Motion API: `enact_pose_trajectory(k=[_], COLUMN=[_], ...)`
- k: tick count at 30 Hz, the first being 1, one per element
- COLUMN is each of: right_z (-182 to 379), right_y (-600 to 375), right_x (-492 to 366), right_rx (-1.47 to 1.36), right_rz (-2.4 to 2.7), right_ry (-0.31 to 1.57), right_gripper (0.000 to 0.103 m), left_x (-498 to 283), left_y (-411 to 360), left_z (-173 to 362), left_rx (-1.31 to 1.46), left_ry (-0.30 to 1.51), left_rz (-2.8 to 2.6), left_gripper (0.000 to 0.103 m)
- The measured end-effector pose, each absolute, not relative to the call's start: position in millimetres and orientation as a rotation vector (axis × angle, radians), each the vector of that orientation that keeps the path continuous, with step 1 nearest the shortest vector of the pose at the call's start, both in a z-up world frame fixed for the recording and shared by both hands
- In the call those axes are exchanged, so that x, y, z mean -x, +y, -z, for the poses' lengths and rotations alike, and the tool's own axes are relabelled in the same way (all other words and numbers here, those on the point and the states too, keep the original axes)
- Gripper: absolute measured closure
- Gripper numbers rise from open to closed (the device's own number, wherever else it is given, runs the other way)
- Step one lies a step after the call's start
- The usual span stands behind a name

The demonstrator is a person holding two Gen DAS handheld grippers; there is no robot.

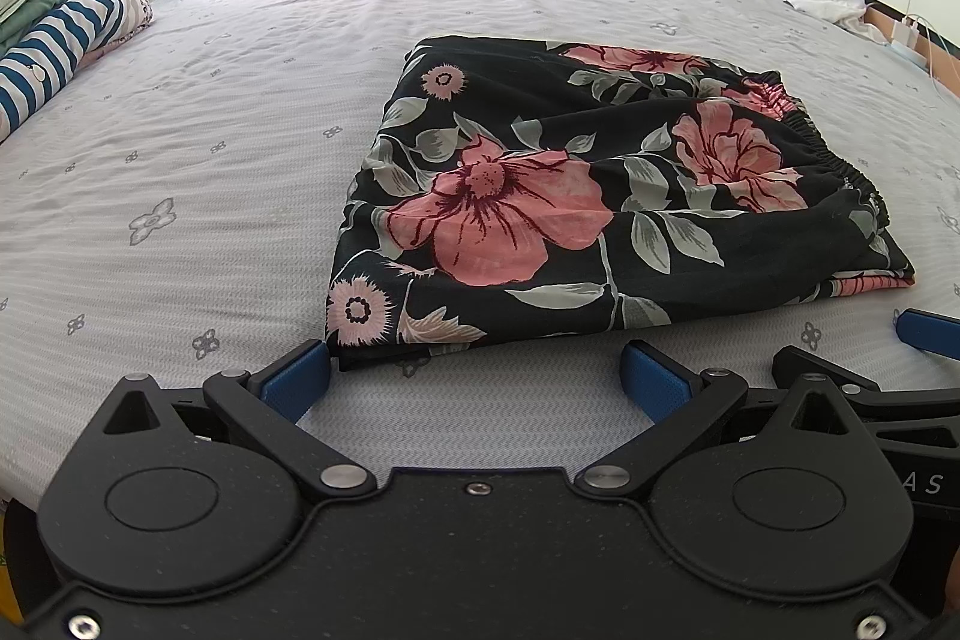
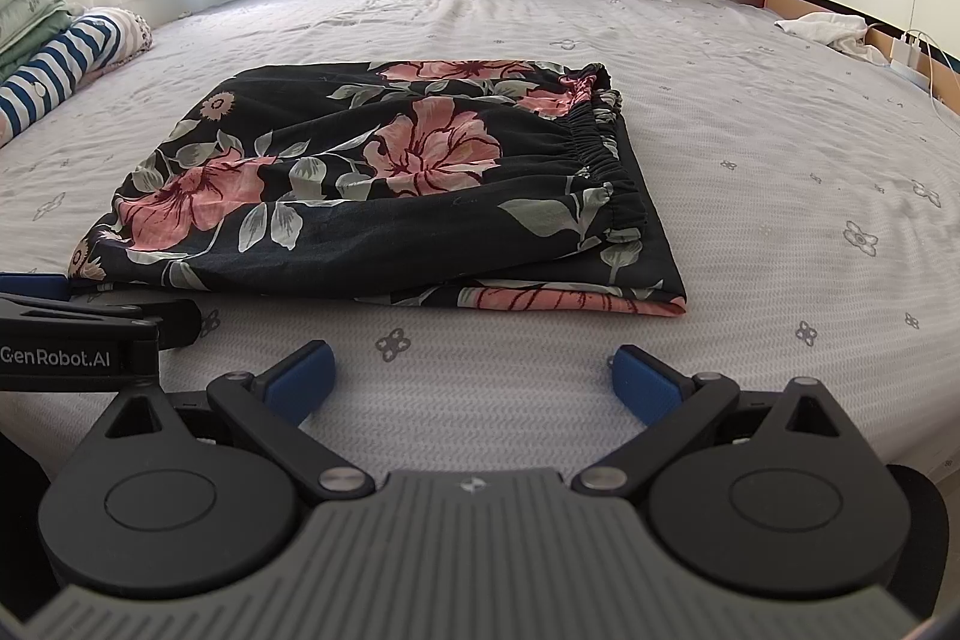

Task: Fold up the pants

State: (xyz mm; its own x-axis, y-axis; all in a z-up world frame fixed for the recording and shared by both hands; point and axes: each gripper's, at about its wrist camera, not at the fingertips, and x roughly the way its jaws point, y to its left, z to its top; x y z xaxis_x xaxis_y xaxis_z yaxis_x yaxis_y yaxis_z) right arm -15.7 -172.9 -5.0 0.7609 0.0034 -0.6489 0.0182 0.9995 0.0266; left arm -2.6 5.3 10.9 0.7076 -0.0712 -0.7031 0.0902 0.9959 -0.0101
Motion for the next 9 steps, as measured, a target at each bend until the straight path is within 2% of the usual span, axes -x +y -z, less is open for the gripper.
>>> enact_pose_trajectory(k=[9], right_z=[5.3], right_y=[-172.7], right_x=[15.9], right_rx=[-0.030], right_rz=[0.008], right_ry=[0.705], right_gripper=[0.000], left_x=[2.4], left_y=[7.4], left_z=[-10.2], left_rx=[-0.030], left_ry=[0.768], left_rz=[0.090], left_gripper=[0.000])
